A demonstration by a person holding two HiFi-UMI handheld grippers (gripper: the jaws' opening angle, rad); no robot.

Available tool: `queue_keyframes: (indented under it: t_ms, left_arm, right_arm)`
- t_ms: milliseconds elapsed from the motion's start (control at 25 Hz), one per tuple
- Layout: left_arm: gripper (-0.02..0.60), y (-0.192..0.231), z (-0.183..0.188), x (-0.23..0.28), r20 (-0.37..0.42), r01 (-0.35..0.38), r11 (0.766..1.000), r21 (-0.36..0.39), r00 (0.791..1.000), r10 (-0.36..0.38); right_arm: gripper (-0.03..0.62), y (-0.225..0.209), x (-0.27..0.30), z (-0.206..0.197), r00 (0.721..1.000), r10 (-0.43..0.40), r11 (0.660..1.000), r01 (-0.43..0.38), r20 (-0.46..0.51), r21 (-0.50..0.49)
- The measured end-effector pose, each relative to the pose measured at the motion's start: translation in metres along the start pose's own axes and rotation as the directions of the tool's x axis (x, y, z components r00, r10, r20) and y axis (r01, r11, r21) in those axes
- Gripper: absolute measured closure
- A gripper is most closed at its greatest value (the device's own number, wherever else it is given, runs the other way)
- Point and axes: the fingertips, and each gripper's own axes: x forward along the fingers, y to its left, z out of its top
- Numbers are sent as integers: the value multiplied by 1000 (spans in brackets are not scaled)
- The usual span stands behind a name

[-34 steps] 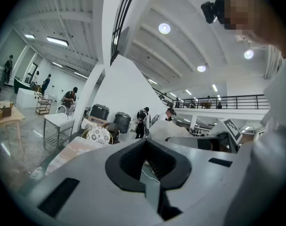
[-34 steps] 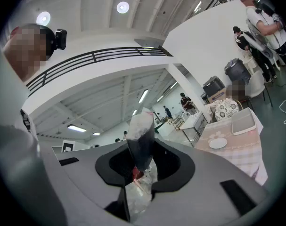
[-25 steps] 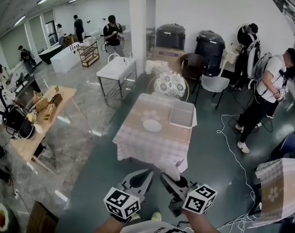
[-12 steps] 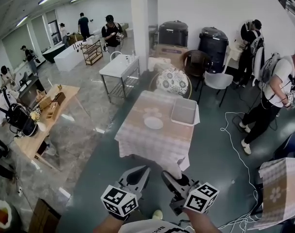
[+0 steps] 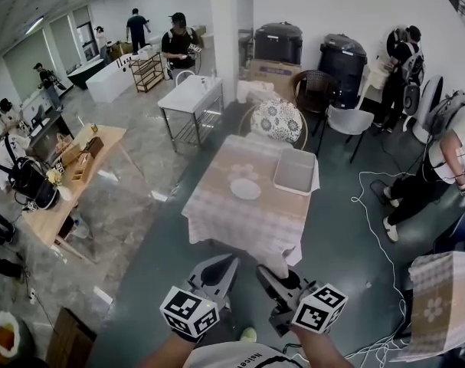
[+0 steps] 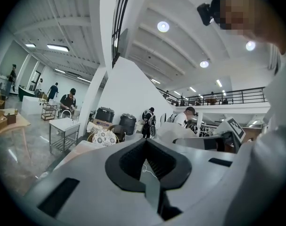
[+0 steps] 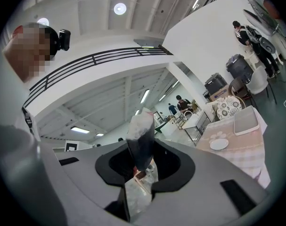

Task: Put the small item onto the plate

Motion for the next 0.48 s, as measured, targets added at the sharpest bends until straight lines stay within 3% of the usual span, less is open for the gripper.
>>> queue_keyframes:
  t_ms: [480]
  left_arm:
    - [577,106,21,60,-1,15,999,32,1000,-15]
  right_arm:
    - [493,-53,103,23,997,-66,998,66,-29,-8]
